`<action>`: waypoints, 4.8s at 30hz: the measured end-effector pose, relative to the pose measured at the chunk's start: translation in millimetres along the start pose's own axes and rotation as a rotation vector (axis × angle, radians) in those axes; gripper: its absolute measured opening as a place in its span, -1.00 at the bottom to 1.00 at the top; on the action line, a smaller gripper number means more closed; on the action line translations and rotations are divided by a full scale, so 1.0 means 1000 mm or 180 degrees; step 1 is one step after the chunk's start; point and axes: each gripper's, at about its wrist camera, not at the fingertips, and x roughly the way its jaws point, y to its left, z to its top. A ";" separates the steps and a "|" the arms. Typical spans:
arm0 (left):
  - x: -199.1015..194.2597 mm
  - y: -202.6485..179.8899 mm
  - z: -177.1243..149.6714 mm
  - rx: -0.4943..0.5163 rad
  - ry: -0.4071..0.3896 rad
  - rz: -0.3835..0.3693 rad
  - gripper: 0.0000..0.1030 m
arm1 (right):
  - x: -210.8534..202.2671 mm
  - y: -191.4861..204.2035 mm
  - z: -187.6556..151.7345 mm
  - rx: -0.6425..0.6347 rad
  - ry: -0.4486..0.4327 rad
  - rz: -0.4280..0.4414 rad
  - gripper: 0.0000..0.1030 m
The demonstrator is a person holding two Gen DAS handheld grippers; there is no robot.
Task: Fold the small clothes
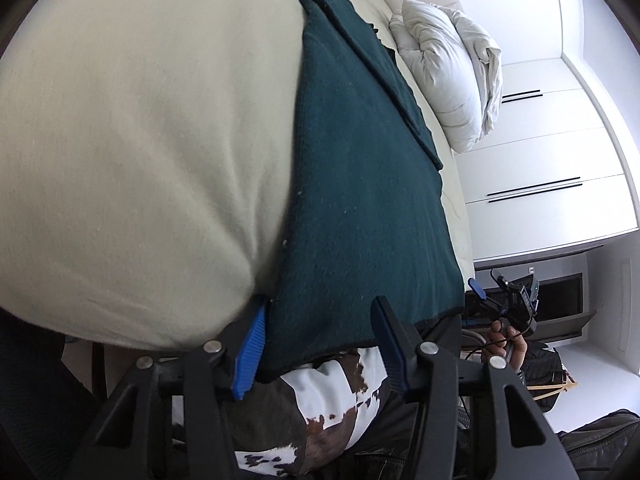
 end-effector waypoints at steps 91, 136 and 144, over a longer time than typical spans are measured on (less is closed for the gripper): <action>-0.014 -0.066 0.232 -0.0204 -0.1189 -0.1111 -0.88 | 0.083 0.073 0.216 -0.0206 -0.0603 -0.0283 -0.86; 0.056 -0.034 0.313 -0.0378 -0.1151 -0.0350 0.34 | 0.222 0.049 0.313 -0.0171 -0.0776 -0.0753 -0.05; 0.059 -0.049 0.251 0.0156 -0.1085 0.0250 0.22 | 0.206 0.063 0.261 -0.0631 -0.0662 -0.0865 -0.05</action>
